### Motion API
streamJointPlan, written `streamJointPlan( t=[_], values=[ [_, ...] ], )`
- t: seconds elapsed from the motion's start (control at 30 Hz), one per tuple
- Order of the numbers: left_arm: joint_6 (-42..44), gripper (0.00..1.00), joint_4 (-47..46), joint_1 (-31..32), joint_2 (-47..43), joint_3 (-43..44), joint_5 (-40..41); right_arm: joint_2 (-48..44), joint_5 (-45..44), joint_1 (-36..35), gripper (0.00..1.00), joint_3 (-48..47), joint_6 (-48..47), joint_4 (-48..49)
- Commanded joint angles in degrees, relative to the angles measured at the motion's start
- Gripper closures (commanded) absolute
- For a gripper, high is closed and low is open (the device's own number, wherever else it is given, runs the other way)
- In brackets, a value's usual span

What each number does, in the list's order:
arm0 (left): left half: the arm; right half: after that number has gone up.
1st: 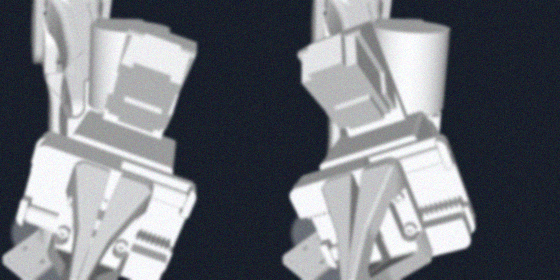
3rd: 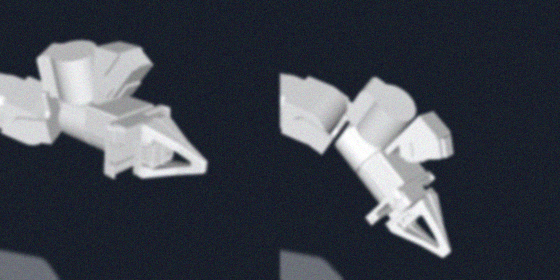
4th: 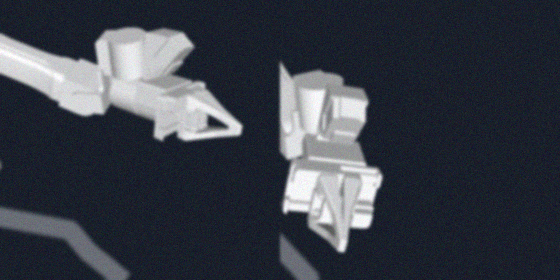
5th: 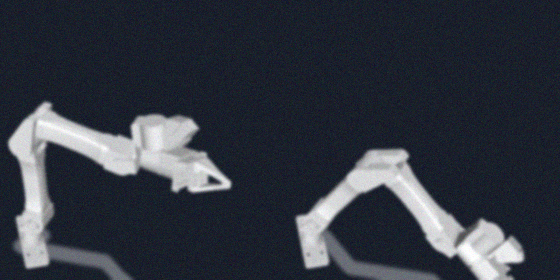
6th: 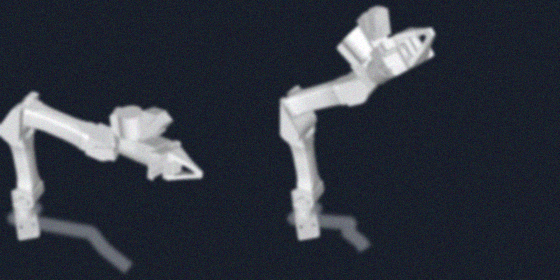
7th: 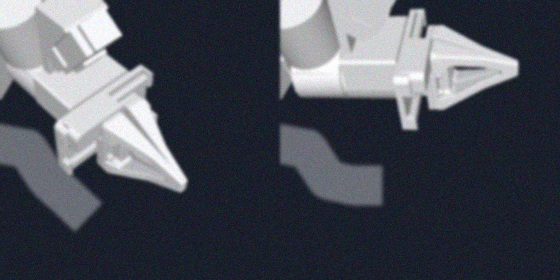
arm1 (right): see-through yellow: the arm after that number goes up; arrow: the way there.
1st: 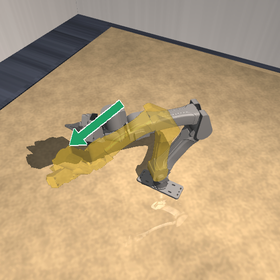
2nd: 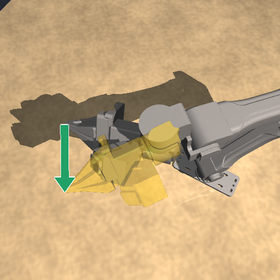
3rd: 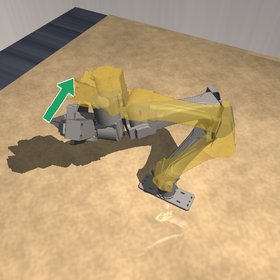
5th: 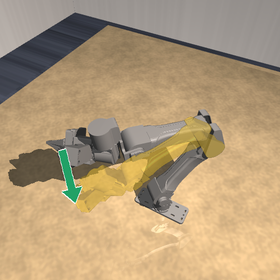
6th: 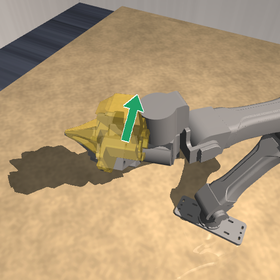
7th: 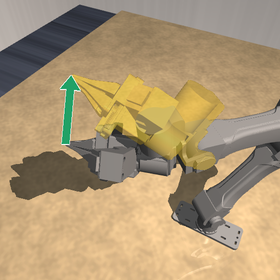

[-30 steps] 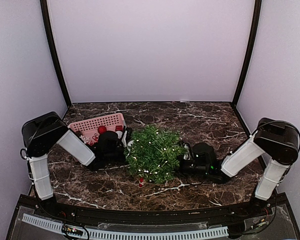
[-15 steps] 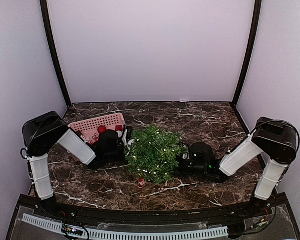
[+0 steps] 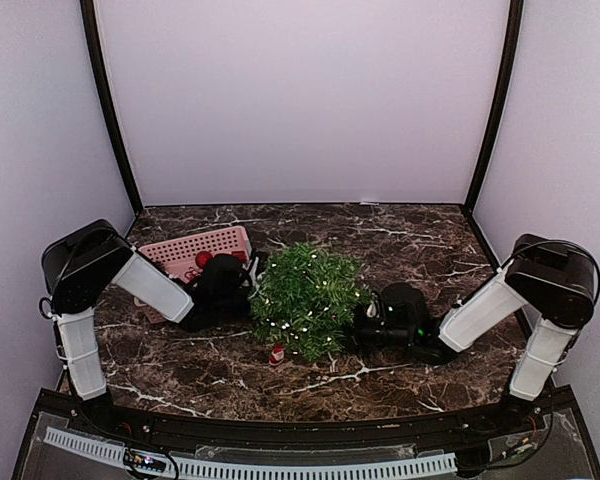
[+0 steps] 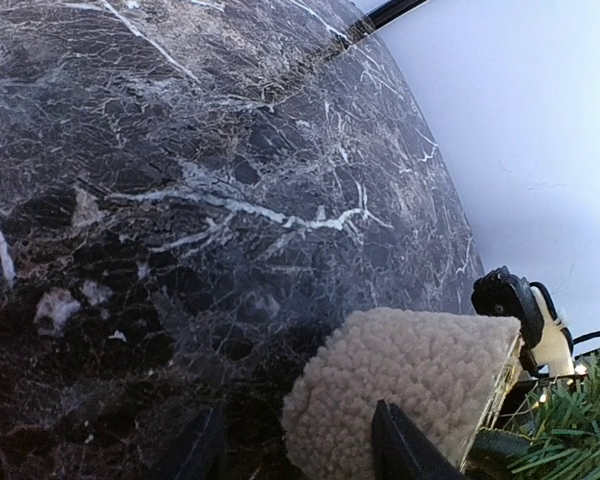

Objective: Decorate the small christmas tree
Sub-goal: Turn around the Christmas tree at the center of the board.

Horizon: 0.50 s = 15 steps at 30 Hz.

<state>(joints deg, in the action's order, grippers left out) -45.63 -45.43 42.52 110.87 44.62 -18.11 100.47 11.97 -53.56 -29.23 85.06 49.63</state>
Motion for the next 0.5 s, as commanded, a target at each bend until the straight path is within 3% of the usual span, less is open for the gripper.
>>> streamJointPlan(
  t=[0.0, 0.47],
  values=[
    [4.0, 0.48, 11.4, 0.8, -4.0, 1.8, -1.2, -3.5, -1.3, 0.5, 0.76, -2.4, 5.2, 5.6],
    [6.0, 0.48, 17.9, 0.4, -4.5, 5.4, -1.1, -2.6, -3.2, 1.9, 0.76, -1.8, 11.5, 5.0]
  ],
)
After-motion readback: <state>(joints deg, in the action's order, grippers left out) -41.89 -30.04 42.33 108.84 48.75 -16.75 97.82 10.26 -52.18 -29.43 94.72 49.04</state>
